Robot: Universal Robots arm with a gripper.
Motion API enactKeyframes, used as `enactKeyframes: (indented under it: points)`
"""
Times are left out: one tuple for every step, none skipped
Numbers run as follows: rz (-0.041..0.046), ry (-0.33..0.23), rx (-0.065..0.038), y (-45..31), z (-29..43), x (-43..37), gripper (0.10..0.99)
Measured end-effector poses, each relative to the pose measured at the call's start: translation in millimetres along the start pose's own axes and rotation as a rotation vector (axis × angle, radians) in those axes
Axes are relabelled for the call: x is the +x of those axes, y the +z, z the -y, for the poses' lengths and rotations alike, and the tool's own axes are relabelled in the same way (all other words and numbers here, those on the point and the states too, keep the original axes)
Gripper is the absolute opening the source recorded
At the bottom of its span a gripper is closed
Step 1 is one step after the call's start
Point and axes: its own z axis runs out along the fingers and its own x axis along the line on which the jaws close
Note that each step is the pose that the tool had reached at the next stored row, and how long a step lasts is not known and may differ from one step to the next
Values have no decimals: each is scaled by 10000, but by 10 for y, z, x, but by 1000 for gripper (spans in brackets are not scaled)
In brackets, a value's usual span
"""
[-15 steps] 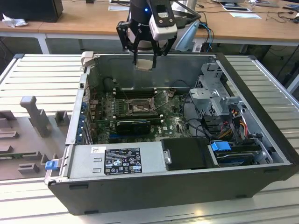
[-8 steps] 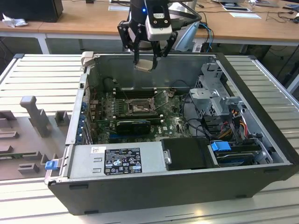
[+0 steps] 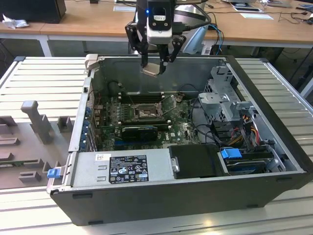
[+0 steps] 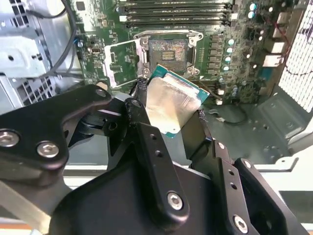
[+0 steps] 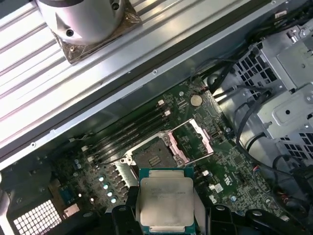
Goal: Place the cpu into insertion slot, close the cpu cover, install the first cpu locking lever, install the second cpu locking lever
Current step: 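Place the cpu into insertion slot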
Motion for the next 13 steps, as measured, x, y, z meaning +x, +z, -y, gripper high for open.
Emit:
enactKeyframes:
  points:
    - [16,181,-5,3,0,0,529]
    - [32,357,-8,6,0,0,529]
    - [45,512,-10,8,0,0,529]
    - [78,889,-18,13,1,0,529]
    - [118,1338,-27,18,2,0,529]
    - [146,1637,-33,22,2,0,529]
    - [160,1799,-36,23,2,0,529]
    - [181,2041,-41,26,2,0,529]
    - [196,2207,-43,28,2,0,529]
    - [212,2384,-46,30,3,-1,529]
    - [228,2571,-50,32,3,0,529]
    - [260,2926,-57,37,3,-1,529]
    - [276,3105,-61,39,3,-1,529]
